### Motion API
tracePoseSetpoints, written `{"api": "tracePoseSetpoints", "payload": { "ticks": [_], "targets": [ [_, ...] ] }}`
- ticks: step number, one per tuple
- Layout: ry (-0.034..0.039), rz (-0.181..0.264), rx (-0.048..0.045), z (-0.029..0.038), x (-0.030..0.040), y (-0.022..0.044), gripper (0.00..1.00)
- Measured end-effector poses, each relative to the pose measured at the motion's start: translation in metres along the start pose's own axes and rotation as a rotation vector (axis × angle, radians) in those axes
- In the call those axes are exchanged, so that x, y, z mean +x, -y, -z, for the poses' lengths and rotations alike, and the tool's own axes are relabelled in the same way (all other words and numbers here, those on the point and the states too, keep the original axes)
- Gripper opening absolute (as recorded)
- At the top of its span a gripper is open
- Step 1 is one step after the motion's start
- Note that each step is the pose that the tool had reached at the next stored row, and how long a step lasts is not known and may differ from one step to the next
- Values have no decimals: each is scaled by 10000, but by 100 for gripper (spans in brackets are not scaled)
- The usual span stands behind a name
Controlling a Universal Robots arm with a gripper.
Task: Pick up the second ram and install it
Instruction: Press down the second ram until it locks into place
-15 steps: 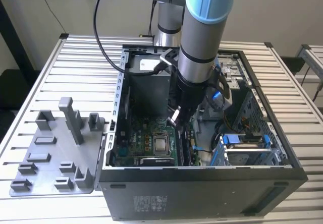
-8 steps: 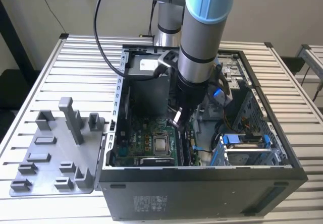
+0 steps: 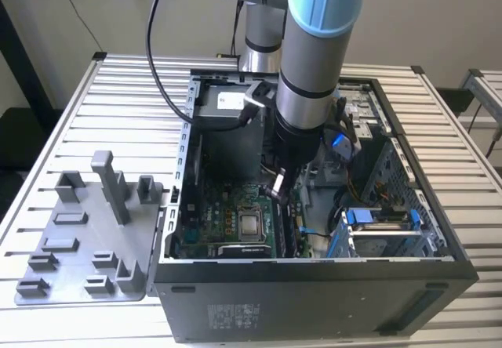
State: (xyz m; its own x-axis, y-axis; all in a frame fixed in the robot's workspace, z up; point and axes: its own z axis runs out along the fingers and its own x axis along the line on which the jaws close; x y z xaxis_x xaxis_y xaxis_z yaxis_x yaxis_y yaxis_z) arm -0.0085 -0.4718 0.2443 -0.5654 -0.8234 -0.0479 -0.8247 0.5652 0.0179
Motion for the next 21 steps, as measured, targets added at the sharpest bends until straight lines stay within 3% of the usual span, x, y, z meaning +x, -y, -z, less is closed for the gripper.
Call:
{"api": "tracePoseSetpoints", "payload": {
  "ticks": [11, 21],
  "targets": [
    [12, 434, 7, 0, 0, 0, 11],
    [45, 2137, 15, -6, -1, 0, 11]
  ]
}}
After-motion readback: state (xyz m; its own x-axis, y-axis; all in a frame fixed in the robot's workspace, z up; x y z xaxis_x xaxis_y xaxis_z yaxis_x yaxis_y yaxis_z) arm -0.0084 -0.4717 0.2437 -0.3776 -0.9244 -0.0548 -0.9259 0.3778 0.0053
